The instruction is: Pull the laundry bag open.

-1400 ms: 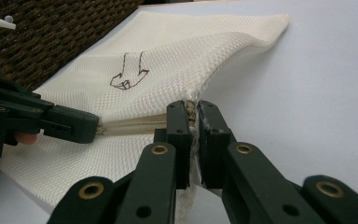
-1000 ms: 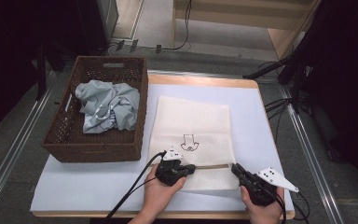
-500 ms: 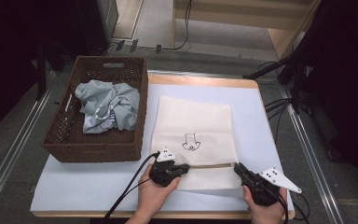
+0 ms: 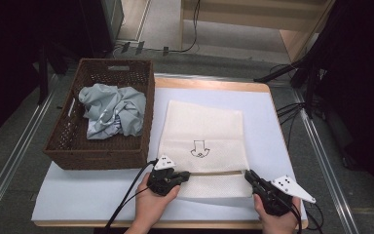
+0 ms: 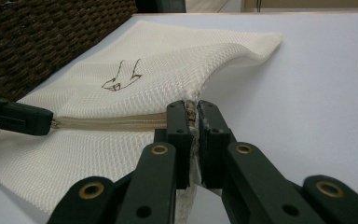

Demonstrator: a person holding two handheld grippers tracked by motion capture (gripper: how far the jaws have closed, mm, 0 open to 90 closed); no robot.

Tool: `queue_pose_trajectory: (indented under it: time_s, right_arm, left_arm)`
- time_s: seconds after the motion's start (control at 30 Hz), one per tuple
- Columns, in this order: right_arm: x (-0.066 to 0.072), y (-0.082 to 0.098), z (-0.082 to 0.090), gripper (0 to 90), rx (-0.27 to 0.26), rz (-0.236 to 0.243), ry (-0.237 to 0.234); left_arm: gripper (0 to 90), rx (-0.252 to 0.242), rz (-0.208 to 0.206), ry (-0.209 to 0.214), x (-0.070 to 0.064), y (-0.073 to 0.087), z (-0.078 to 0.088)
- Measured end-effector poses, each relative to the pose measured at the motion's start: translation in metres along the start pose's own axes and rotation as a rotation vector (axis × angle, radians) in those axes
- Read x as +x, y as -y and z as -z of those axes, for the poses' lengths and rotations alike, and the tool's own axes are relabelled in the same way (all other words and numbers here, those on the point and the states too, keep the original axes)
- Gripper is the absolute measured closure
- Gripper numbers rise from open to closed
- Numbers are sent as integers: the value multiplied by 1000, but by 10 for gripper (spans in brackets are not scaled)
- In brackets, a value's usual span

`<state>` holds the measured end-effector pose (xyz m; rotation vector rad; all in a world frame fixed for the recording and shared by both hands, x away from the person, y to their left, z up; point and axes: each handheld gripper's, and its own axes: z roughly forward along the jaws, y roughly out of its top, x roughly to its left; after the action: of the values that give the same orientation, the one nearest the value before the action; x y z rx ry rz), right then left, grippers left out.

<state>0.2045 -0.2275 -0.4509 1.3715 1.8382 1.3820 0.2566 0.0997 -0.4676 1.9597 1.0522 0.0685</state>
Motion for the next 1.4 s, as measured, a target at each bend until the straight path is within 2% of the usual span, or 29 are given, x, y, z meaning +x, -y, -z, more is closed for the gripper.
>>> queue_pose_trajectory:
  time_s: [0.37, 0.4, 0.43, 0.47, 0.53, 0.6, 0.67, 0.9, 0.93, 0.97, 1.0, 1.07, 1.17, 1.23, 1.4]
  right_arm:
    - [2, 0, -1, 855, 6, 9, -11]
    - [2, 0, -1, 855, 6, 7, -12]
    - [2, 0, -1, 855, 2, 14, 7]
    - [0, -1, 0, 855, -4, 10, 17]
    - [-5, -2, 2, 855, -10, -24, 5]
    - [-7, -2, 2, 855, -10, -37, -3]
    - [-4, -2, 1, 855, -9, -18, 9]
    - [-1, -2, 0, 855, -3, -4, 0]
    - [-1, -2, 0, 856, -2, -3, -2]
    - [-2, -3, 1, 855, -6, 5, 11]
    - [-3, -4, 2, 855, -12, 6, 26]
    - [-9, -6, 5, 855, -24, -17, 19]
    - [-10, -6, 6, 855, -23, -16, 23]
    - [-8, -6, 5, 855, -21, -8, 31]
    - [-11, -6, 7, 855, -26, 0, 46]
  left_arm:
    - [888, -5, 12, 8, 3, 2, 3]
    - [889, -2, 10, -14, 3, 3, 3]
    - [889, -11, 8, -32, 5, 3, 5]
    - [889, -17, 31, -28, 9, 5, 7]
    - [889, -28, 90, 16, 17, 7, 11]
    - [889, -26, 72, 4, 16, 8, 12]
    - [889, -18, 38, -30, 12, 9, 13]
    - [888, -9, 28, -46, 13, 11, 12]
    - [889, -5, 26, -68, 12, 11, 13]
    - [889, -4, 3, -102, 13, 11, 14]
    - [889, -6, 8, -110, 16, 12, 17]
    - [889, -18, 75, -52, 24, 14, 21]
    - [889, -21, 72, -72, 27, 17, 25]
    - [889, -16, 58, -104, 27, 18, 28]
    - [889, -23, 65, -124, 36, 22, 39]
